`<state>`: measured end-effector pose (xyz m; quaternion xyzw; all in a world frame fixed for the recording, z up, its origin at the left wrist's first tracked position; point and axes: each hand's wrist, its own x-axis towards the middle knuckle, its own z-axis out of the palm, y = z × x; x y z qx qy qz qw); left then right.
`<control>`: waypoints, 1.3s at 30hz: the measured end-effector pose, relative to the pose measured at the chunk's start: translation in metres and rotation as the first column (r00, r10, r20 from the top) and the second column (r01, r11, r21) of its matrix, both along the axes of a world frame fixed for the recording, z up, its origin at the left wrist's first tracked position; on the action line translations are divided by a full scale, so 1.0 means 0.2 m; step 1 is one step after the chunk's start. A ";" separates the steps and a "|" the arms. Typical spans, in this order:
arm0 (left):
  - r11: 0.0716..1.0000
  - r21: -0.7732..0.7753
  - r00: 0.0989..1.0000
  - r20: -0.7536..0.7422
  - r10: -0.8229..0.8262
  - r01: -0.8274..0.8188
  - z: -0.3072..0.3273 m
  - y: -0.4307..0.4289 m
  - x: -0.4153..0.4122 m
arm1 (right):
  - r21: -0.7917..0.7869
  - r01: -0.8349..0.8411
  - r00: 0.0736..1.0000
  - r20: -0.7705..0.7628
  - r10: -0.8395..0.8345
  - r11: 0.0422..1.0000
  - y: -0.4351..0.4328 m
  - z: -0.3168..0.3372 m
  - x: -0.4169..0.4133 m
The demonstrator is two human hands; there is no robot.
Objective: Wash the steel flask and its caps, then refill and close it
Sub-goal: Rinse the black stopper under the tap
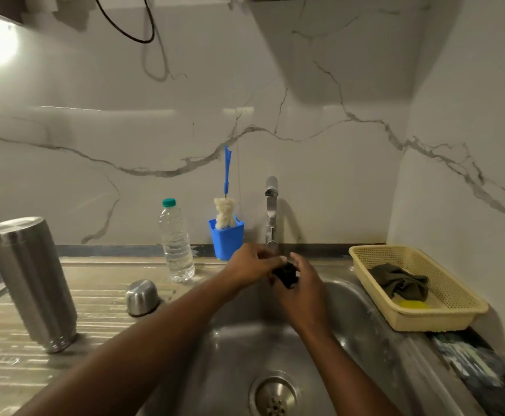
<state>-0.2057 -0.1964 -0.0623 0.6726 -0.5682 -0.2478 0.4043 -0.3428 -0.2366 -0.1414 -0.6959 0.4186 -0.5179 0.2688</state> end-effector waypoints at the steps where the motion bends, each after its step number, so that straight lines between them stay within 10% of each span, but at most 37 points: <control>1: 1.000 0.012 1.000 0.021 -0.018 0.018 -0.01 0.05 0.00 | -0.018 -0.021 1.000 -0.007 0.021 1.000 0.01 0.00 0.00; 12: 0.980 -0.067 0.973 0.123 0.197 -0.190 0.05 0.45 0.20 | 0.036 -0.488 0.870 0.104 0.483 0.872 0.19 0.03 0.09; 39: 0.787 0.026 0.775 0.199 0.600 -0.616 -0.13 1.33 0.74 | 0.129 -0.519 0.827 -0.175 0.534 0.845 0.21 -0.04 0.08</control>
